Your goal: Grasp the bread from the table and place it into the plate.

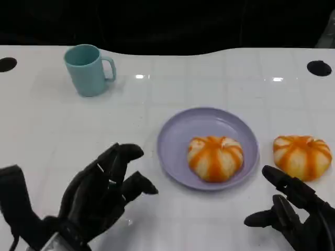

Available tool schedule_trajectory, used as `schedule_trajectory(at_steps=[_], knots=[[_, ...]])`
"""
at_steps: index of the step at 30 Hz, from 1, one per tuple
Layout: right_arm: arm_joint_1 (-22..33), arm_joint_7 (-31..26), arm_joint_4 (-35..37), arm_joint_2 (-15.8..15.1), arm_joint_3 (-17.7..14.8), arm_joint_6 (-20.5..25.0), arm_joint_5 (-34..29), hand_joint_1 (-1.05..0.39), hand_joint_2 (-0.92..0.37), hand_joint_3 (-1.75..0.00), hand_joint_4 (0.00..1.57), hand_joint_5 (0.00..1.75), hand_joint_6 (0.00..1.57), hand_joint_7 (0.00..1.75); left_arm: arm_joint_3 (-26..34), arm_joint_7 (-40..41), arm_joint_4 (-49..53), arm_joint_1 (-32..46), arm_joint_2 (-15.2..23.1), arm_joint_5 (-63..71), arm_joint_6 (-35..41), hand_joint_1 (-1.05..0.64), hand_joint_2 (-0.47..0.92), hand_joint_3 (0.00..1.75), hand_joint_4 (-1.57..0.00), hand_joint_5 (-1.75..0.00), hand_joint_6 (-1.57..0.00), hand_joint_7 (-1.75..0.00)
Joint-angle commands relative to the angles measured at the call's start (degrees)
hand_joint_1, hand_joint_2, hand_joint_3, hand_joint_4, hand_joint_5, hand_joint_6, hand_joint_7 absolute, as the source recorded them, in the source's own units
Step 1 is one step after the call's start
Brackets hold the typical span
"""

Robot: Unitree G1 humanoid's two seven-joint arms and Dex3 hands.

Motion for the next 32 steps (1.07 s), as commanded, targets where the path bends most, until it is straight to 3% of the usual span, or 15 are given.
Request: schedule_trajectory(at_steps=[1,9,32], knots=[[0.4,0.0,-0.5,-0.7,-0.3,0.0,0.5,-0.75,-0.92,-0.33,0.8,0.98,1.02,0.26,0.1,4.7,-3.2,2.6,-1.0,0.1,1.6,-0.5,0.92,0.5,-0.57,-1.75,-0.48,-1.46],[0.4,-0.2,-0.9,-0.7,-0.1,0.1,0.2,-0.75,-0.92,-0.33,0.8,0.98,1.02,0.26,-0.3,7.9,-5.3,5.2,-1.3,0.4,3.2,-0.49,0.92,0.51,-0.54,-1.75,-0.43,-1.48],[-0.1,0.2,0.9,-0.9,-0.6,-1.3,-0.2,-0.75,-0.92,-0.34,0.79,1.0,1.01,0.25,-0.7,6.1,-2.7,4.2,-1.0,2.0,-1.1,-0.53,0.92,0.42,-0.6,-1.75,-0.54,-1.46]])
